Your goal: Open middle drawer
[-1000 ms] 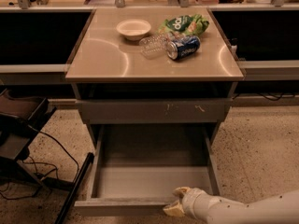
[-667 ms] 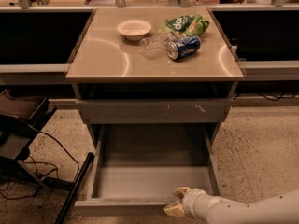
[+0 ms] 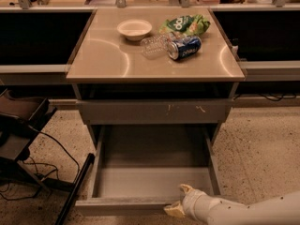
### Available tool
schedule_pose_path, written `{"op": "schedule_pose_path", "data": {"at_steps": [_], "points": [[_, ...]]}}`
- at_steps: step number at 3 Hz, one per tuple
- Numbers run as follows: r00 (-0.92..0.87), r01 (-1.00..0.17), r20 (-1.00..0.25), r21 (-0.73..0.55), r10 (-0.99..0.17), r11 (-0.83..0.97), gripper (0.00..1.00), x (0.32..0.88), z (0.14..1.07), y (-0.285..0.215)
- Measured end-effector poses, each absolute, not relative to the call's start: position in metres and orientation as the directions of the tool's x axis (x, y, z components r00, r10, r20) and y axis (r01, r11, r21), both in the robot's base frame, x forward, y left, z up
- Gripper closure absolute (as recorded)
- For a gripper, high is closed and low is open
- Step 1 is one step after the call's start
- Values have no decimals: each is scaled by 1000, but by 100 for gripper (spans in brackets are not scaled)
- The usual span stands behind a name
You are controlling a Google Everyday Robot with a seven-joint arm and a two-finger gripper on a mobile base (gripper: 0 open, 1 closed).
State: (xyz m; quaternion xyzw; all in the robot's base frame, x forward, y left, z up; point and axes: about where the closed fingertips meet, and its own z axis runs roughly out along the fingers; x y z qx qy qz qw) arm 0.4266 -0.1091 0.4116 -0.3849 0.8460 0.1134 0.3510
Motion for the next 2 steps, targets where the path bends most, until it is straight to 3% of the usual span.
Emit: {"op": "schedule_pose_path", "data": {"at_steps": [1, 2], "points": [[-457, -731, -681, -78, -572, 678, 0, 427, 412, -109], [-457, -731, -681, -78, -572, 678, 0, 427, 412, -109]]}}
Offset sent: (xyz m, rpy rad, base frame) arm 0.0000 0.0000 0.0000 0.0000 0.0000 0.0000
